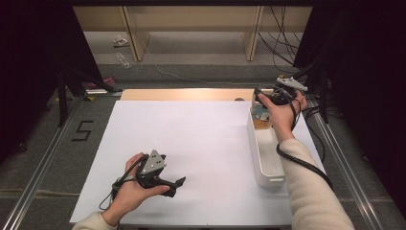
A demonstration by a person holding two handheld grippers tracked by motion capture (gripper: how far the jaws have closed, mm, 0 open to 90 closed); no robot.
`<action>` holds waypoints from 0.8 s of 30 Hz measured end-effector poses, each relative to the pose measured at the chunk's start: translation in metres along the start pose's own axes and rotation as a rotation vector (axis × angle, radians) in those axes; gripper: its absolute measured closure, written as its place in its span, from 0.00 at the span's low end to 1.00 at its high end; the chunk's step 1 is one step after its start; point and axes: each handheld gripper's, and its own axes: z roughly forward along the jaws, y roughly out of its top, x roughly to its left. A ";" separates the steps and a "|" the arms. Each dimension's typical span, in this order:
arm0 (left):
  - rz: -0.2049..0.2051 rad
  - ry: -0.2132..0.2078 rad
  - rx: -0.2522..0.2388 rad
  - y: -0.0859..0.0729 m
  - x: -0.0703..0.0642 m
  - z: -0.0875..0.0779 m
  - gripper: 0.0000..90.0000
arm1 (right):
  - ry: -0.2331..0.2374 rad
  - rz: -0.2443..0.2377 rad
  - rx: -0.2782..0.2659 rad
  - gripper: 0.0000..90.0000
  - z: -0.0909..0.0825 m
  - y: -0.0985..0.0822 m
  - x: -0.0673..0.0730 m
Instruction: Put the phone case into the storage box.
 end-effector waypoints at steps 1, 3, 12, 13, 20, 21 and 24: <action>0.000 0.000 0.000 0.000 0.000 0.000 0.00 | -0.001 0.001 -0.002 0.07 -0.002 0.000 0.001; -0.002 0.000 -0.001 0.000 0.000 0.000 0.00 | -0.005 -0.001 -0.002 0.08 -0.006 0.000 0.001; -0.002 0.001 -0.001 0.000 -0.001 0.000 0.00 | 0.006 -0.018 0.031 0.09 -0.026 -0.002 0.004; -0.001 0.001 0.000 0.000 -0.001 0.000 0.00 | 0.007 -0.020 0.036 0.09 -0.029 -0.002 0.005; -0.001 0.001 0.002 0.000 -0.001 0.000 0.00 | 0.038 -0.035 0.046 0.10 -0.043 -0.005 0.007; -0.002 0.001 0.001 0.000 -0.001 0.000 0.00 | 0.042 -0.035 0.048 0.11 -0.045 -0.006 0.007; -0.001 0.000 0.002 0.000 -0.001 0.000 0.00 | 0.052 -0.037 0.048 0.11 -0.051 -0.009 0.007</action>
